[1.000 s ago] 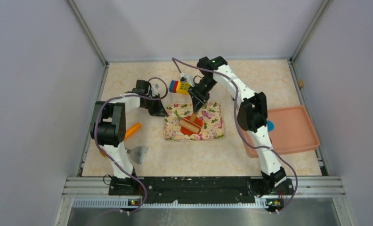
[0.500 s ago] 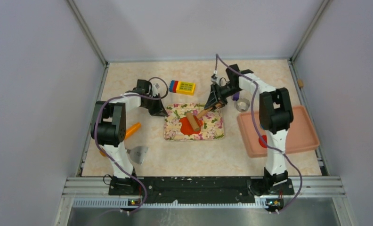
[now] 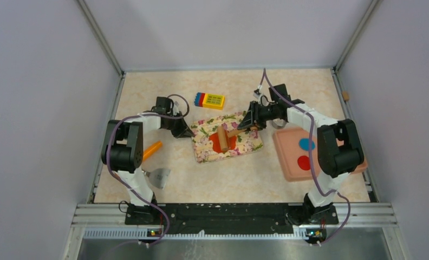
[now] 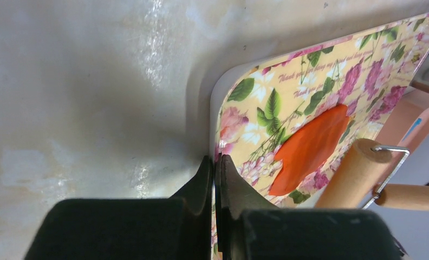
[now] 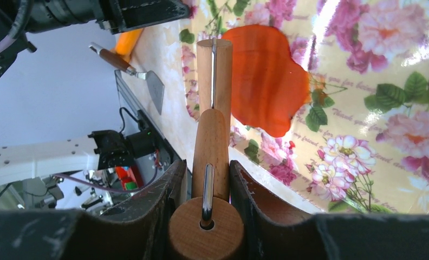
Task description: Roll out the dumpling wrappers from the dough
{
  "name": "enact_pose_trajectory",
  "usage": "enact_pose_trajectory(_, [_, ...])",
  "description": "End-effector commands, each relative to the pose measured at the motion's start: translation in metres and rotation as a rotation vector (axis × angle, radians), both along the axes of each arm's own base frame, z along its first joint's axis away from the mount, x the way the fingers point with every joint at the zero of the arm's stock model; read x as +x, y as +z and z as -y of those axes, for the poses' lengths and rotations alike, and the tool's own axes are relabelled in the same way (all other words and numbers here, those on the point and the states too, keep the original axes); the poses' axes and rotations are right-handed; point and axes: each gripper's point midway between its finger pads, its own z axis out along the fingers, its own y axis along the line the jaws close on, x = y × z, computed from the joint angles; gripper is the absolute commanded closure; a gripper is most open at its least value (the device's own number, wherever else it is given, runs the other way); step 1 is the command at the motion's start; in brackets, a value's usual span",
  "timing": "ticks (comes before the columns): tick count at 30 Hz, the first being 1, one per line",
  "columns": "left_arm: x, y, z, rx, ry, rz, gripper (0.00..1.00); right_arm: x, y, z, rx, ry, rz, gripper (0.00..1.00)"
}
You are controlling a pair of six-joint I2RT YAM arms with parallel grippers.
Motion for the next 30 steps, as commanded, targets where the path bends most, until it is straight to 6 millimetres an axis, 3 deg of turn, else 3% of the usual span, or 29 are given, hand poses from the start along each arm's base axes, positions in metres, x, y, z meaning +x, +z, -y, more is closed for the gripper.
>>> enact_pose_trajectory(1, [-0.015, -0.010, -0.004, 0.009, 0.075, -0.080, 1.00, 0.006, 0.018, -0.004, 0.026, -0.012, 0.094, 1.00])
enact_pose_trajectory(13, [-0.009, -0.006, -0.006, 0.020, 0.065, -0.052, 1.00, 0.005, -0.047, 0.017, -0.233, 0.026, 0.063, 1.00])
enact_pose_trajectory(25, [-0.008, -0.002, -0.007, 0.012, 0.081, -0.028, 1.00, -0.005, -0.092, -0.003, -0.434, 0.095, 0.088, 1.00])
enact_pose_trajectory(30, [-0.010, -0.001, -0.009, 0.011, 0.087, -0.020, 1.00, -0.009, -0.101, -0.017, -0.451, 0.125, 0.102, 1.00])
